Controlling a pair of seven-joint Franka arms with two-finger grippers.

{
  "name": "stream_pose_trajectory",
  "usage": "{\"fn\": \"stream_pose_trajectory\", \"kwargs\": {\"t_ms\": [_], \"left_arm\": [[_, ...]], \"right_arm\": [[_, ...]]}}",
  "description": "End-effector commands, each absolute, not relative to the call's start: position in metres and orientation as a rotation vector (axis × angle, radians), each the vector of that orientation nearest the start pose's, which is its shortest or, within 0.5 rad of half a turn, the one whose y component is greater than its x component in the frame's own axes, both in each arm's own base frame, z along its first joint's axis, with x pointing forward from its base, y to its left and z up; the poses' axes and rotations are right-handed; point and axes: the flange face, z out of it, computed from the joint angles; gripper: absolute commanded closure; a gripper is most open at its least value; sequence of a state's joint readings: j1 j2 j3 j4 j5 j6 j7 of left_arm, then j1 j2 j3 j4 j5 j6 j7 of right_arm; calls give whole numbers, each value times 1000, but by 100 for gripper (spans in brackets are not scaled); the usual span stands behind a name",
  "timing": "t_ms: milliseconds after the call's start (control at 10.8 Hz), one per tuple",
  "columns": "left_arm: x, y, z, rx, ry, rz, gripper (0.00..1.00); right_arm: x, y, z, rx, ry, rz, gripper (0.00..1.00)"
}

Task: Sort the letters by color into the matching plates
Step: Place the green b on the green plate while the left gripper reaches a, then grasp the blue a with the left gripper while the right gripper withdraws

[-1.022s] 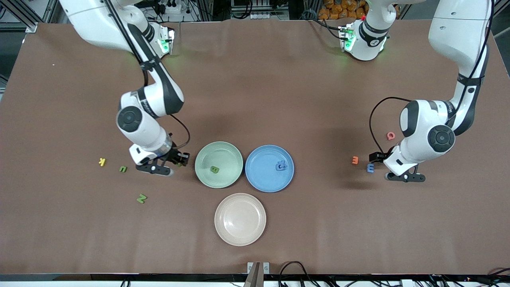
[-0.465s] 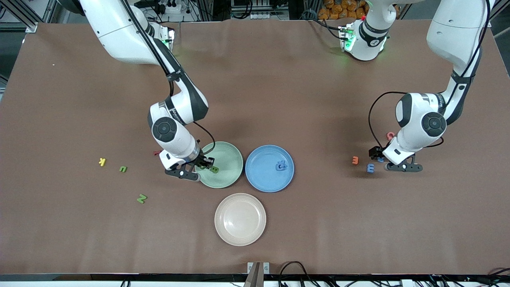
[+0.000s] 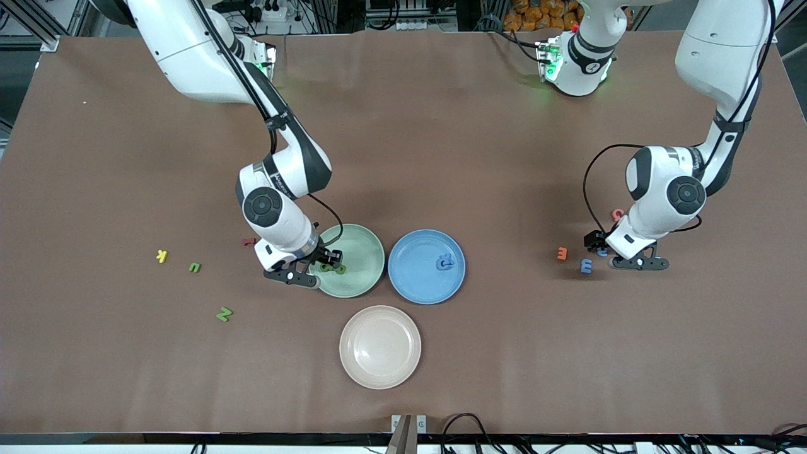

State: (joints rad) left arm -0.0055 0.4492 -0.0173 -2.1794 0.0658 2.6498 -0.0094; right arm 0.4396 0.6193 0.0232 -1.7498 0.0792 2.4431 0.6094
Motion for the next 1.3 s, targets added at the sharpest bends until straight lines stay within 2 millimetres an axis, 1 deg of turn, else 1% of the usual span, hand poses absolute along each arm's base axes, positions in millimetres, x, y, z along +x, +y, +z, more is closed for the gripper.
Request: {"fn": "stream_pose_trajectory", "kwargs": {"t_ms": [0,93,186,279,372,465,557,650,743,929,1208], "left_arm": [[557,-6,171,-3104,171,-55,0],[557,1,171,-3105,154,-57,0],[557,1,171,-3105,156,-57,0],[557,1,170,-3106,156,-57,0],[558,0,170,-3106,159,-57,0],[558,0,171,-3105,159,-60,10],[558,-1,171,-3105,163,-60,77],[558,-1,171,-3105,161,-60,100],[557,-1,170,-3105,161,-57,100],[558,-2,171,-3105,159,-60,100],[558,-4,172,-3106,154,-63,100]], "right_arm": [[612,275,228,-3080,185,44,0],[617,259,231,-3086,163,43,0],[623,241,232,-3094,130,56,0],[630,216,234,-3105,118,69,0],[637,194,238,-3108,149,67,0],[642,174,241,-3108,182,77,0],[647,152,244,-3108,174,73,0],[651,133,246,-3105,183,67,0],[653,109,247,-3103,208,70,0],[648,69,249,-3102,246,79,0],[638,24,252,-3122,315,77,0]]}}
